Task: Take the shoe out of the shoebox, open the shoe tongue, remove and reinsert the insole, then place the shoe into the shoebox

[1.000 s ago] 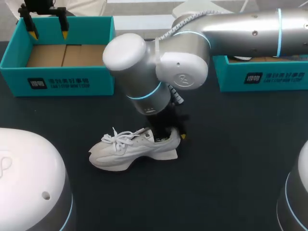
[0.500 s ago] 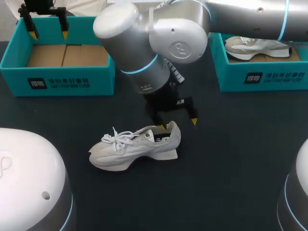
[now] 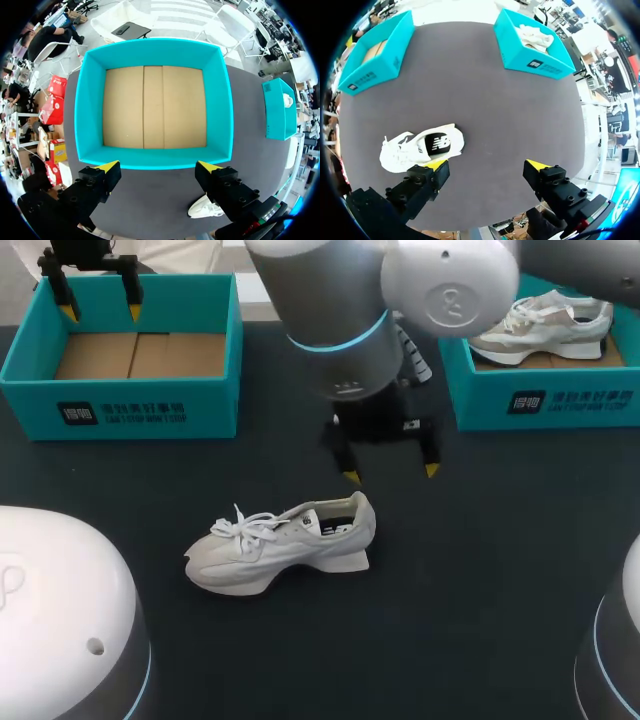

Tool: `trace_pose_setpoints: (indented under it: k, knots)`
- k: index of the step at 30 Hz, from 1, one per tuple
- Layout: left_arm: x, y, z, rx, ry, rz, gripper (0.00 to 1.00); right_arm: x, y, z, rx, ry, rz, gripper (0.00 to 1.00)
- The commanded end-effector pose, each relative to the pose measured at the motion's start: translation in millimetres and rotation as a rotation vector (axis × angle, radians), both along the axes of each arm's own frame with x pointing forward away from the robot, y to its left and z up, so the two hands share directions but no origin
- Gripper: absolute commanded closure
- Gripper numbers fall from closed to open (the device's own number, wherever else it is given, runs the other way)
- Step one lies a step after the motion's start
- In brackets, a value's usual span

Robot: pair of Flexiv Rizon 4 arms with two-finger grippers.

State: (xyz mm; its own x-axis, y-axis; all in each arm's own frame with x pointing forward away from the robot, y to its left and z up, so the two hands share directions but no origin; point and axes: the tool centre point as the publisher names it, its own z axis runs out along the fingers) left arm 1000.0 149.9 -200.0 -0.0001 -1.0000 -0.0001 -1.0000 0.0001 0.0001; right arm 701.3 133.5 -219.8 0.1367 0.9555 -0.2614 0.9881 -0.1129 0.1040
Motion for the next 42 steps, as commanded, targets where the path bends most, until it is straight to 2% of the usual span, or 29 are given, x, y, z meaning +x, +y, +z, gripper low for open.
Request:
trace_pose_setpoints:
  k: [1,16,18,20,25,28,42]
  knots:
    - [0.0,0.0,0.0,0.000,0.000,0.000,0.00,-0.6,-18.5,10.3,0.118,-0.022,0.620,0.00]
    - [0.0,0.0,0.0,0.000,0.000,0.000,0.00,-0.6,-18.5,10.3,0.118,-0.022,0.620,0.00]
    - [0.0,0.0,0.0,0.000,0.000,0.000,0.00,-2.3,-14.7,9.5,0.070,0.011,0.864,0.00]
    - [0.0,0.0,0.0,0.000,0.000,0.000,0.00,-2.8,-12.1,8.8,0.081,0.028,1.047,0.00]
    - [0.0,0.0,0.0,0.000,0.000,0.000,0.00,0.5,-5.4,7.8,0.056,0.099,1.348,0.00]
    - [0.0,0.0,0.0,0.000,0.000,0.000,0.00,2.0,-3.1,8.5,-0.003,0.142,1.432,0.00]
    - [0.0,0.0,0.0,0.000,0.000,0.000,0.00,2.0,-3.1,8.5,-0.003,0.142,1.432,0.00]
